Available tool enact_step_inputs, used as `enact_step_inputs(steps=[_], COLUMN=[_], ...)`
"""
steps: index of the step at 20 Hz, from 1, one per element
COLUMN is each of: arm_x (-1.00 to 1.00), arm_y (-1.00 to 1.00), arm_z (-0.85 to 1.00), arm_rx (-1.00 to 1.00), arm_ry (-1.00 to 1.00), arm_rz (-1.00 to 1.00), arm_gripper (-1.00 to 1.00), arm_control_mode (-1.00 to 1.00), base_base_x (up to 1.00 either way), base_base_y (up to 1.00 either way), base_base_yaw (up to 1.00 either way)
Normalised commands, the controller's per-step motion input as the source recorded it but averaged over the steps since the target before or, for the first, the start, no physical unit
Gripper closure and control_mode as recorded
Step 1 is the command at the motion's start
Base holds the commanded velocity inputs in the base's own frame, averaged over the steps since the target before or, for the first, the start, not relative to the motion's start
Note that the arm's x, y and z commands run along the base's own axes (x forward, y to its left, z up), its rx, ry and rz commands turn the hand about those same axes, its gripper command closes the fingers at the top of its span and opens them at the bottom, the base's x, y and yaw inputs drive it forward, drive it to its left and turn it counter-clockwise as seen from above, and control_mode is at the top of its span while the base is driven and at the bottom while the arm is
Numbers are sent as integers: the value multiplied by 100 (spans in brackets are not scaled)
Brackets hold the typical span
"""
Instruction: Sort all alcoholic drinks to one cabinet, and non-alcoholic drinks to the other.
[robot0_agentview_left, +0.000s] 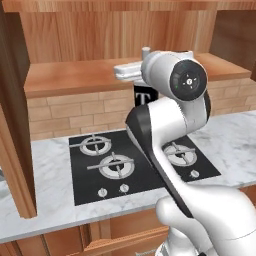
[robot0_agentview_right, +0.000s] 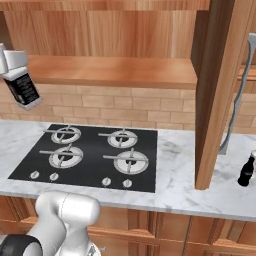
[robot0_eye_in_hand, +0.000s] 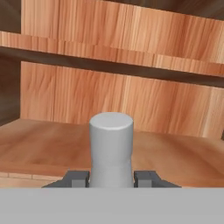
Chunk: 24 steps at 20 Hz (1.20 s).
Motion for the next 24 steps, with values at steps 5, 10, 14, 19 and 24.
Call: enact_step_inputs(steps=[5,10,14,19,24], arm_x=[2,13,21,26,24], arm_y=[-4,-2,0,0,0], arm_z=[30,19,5,0,6], arm_rx=[0,0,1,0,0], arm_ry=[0,0,0,0,0], arm_rz=[0,0,0,0,0], arm_gripper=[100,100,100,100,100], arm_control_mode=[-100,-100,-100,-100,-100], base_base_x=[0,0,0,0,0], base_base_y=[0,0,0,0,0], base_base_yaw=[0,0,0,0,0])
